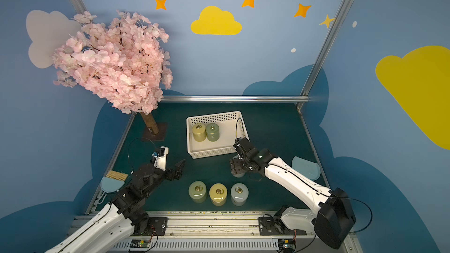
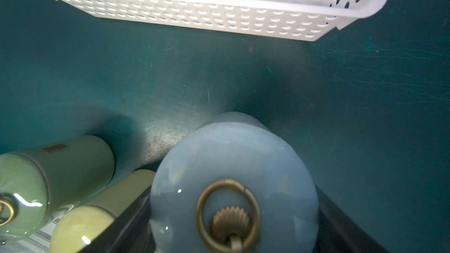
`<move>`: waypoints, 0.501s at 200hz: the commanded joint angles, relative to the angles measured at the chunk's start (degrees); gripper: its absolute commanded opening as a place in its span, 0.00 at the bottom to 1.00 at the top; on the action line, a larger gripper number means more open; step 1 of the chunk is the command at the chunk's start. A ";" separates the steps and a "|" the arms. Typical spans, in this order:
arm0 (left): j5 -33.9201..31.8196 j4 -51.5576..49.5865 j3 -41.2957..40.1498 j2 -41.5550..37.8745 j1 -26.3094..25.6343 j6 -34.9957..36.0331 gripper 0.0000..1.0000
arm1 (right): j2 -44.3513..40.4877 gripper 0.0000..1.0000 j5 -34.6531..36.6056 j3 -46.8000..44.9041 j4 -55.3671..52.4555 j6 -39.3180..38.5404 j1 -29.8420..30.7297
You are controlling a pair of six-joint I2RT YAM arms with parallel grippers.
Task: Take the tea canister out of the basket
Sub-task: Place the tea canister at the center of the board.
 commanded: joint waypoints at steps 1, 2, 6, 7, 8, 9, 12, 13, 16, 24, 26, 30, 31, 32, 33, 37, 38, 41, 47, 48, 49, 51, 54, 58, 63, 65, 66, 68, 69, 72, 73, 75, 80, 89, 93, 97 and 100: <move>-0.42 1.14 -0.64 -0.19 0.25 0.56 1.00 | -0.71 0.62 2.11 -0.19 4.18 1.41 0.57; -0.42 1.16 -0.65 -0.15 0.25 0.60 1.00 | -0.74 0.62 2.12 -0.27 4.24 1.44 0.60; -0.42 1.16 -0.64 -0.16 0.20 0.62 1.00 | -0.76 0.62 2.21 -0.53 4.43 1.53 0.63; -0.46 1.17 -0.61 -0.18 0.23 0.63 1.00 | -0.72 0.62 2.22 -0.57 4.45 1.50 0.59; -0.44 1.18 -0.59 -0.14 0.19 0.59 1.00 | -0.71 0.62 2.26 -0.67 4.51 1.48 0.62; -0.48 1.18 -0.63 -0.17 0.22 0.57 1.00 | -0.70 0.62 2.24 -0.73 4.54 1.52 0.58; -0.49 1.18 -0.66 -0.16 0.25 0.56 1.00 | -0.70 0.62 2.18 -0.89 4.73 1.63 0.62; -0.46 1.18 -0.61 -0.18 0.25 0.56 1.00 | -0.70 0.62 2.16 -0.93 4.78 1.68 0.67; -0.49 1.18 -0.65 -0.18 0.26 0.55 1.00 | -0.73 0.62 2.21 -1.09 4.82 1.77 0.72; -0.48 1.19 -0.59 -0.16 0.27 0.62 1.00 | -0.64 0.62 2.26 -1.51 4.98 1.99 0.70; -0.55 1.18 -0.64 -0.18 0.23 0.57 1.00 | -0.61 0.62 2.27 -1.56 5.02 2.12 0.72; -0.52 1.18 -0.65 -0.15 0.25 0.58 1.00 | -0.60 0.62 2.22 -1.77 5.11 2.24 0.77; -0.51 1.18 -0.65 -0.22 0.29 0.57 1.00 | -0.65 0.62 2.27 -1.85 5.10 2.25 0.75; -0.51 1.18 -0.66 -0.16 0.27 0.56 1.00 | -0.62 0.62 2.29 -1.89 5.18 2.30 0.74; -0.51 1.18 -0.66 -0.13 0.26 0.56 1.00 | -0.57 0.62 2.30 -1.95 5.23 2.32 0.78; -0.59 1.18 -0.66 -0.14 0.25 0.55 1.00 | -0.56 0.62 2.23 -2.08 5.39 2.34 0.80; -0.59 1.18 -0.66 -0.12 0.25 0.55 1.00 | -0.54 0.62 2.22 -2.13 5.37 2.39 0.81; -0.60 1.18 -0.66 -0.17 0.25 0.55 1.00 | -0.52 0.62 2.22 -2.25 5.42 2.47 0.81; -0.57 1.18 -0.66 -0.12 0.25 0.60 1.00 | -0.52 0.62 2.22 -2.52 5.52 2.59 0.85; -0.54 1.18 -0.66 -0.16 0.25 0.62 1.00 | -0.52 0.62 2.26 -2.57 5.57 2.60 0.83; -0.52 1.18 -0.62 -0.18 0.25 0.59 1.00 | -0.51 0.62 2.24 -2.56 5.59 2.61 0.87; -0.51 1.18 -0.65 -0.12 0.29 0.63 1.00 | -0.51 0.62 2.14 -2.61 5.57 2.61 0.85; -0.56 1.23 -0.63 -0.09 0.25 0.60 1.00 | -0.51 0.62 2.11 -2.69 5.72 2.68 0.82; -0.51 1.26 -0.66 -0.10 0.25 0.56 1.00 | -0.47 0.62 2.08 -2.84 5.70 2.70 0.89; -0.43 1.27 -0.66 -0.11 0.25 0.57 1.00 | -0.52 0.62 2.12 -3.01 5.79 2.78 0.91; -0.49 1.27 -0.66 -0.11 0.27 0.54 1.00 | -0.52 0.62 2.13 -3.05 5.84 2.83 0.93; -0.45 1.27 -0.66 -0.11 0.26 0.55 1.00 | -0.47 0.62 2.09 -3.10 5.86 2.85 0.96; -0.47 1.27 -0.66 -0.11 0.25 0.55 1.00 | -0.44 0.62 2.12 -3.18 5.88 2.87 0.94; -0.45 1.27 -0.66 -0.11 0.25 0.55 1.00 | -0.43 0.62 2.13 -3.21 5.84 2.87 0.97; -0.42 1.23 -0.66 -0.11 0.25 0.58 1.00 | -0.43 0.62 2.06 -3.30 5.88 2.93 0.91; -0.42 1.25 -0.66 -0.15 0.25 0.56 1.00 | -0.43 0.62 2.05 -3.32 5.92 2.94 0.91; -0.44 1.27 -0.66 -0.12 0.25 0.53 1.00 | -0.45 0.62 2.05 -3.39 5.96 2.96 0.90; -0.42 1.35 -0.66 -0.06 0.25 0.55 1.00 | -0.44 0.62 2.00 -3.55 6.09 3.08 0.96; -0.44 1.36 -0.66 -0.02 0.25 0.55 1.00 | -0.35 0.62 1.87 -3.90 6.34 3.30 0.92; -0.44 1.43 -0.66 -0.03 0.25 0.55 1.00 | -0.36 0.62 1.75 -4.02 6.47 3.36 0.96; -0.43 1.45 -0.66 0.06 0.29 0.58 1.00 | -0.32 0.62 1.70 -4.14 6.53 3.40 1.03; -0.42 1.45 -0.62 0.07 0.25 0.56 1.00 | -0.18 0.62 1.63 -4.19 6.66 3.47 1.06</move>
